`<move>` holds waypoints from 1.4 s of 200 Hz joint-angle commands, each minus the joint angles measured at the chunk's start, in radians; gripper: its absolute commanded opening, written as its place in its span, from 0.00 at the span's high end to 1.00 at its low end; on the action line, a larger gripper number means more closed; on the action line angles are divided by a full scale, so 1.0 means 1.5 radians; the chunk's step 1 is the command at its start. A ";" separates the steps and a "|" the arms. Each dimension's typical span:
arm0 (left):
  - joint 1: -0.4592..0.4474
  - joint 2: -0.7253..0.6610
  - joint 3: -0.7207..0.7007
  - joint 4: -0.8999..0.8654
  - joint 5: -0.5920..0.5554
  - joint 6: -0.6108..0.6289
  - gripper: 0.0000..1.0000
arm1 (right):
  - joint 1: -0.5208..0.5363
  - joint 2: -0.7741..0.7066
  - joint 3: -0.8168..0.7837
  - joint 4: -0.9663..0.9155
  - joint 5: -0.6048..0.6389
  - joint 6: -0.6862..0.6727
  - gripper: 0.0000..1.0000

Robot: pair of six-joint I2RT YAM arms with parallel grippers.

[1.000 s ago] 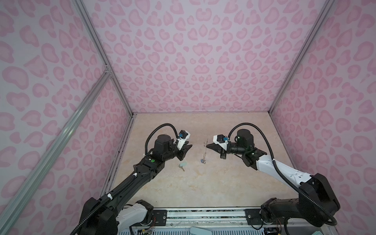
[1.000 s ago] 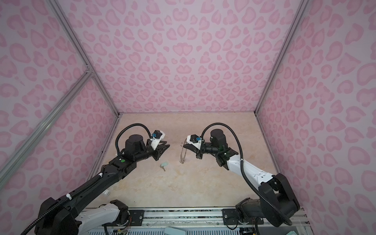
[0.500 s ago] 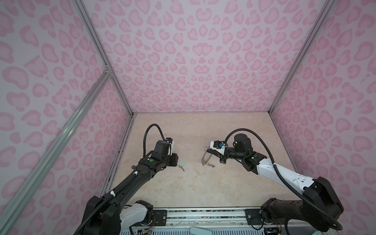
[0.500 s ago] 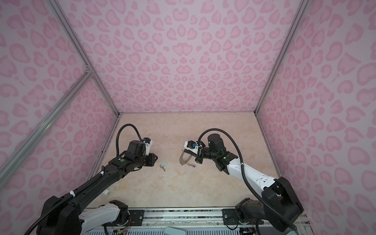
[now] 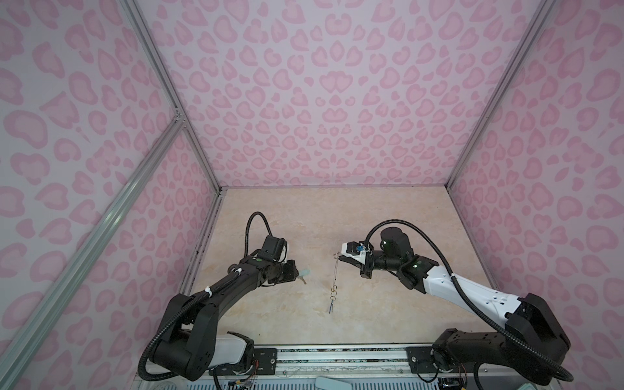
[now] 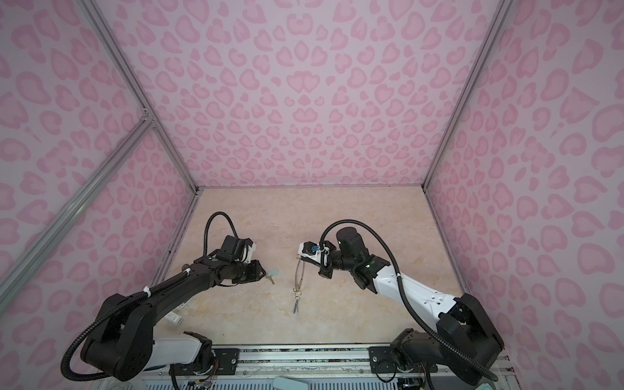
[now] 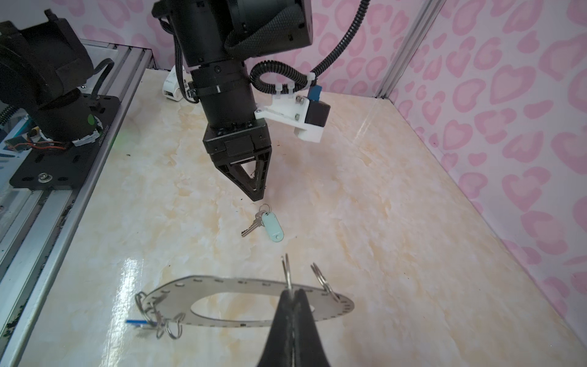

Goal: Attach keys to a key ring
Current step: Pick up the key at the center of the table.

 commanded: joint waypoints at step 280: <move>0.000 0.059 0.004 0.081 -0.021 0.107 0.71 | 0.013 0.035 0.039 -0.041 0.018 -0.008 1.00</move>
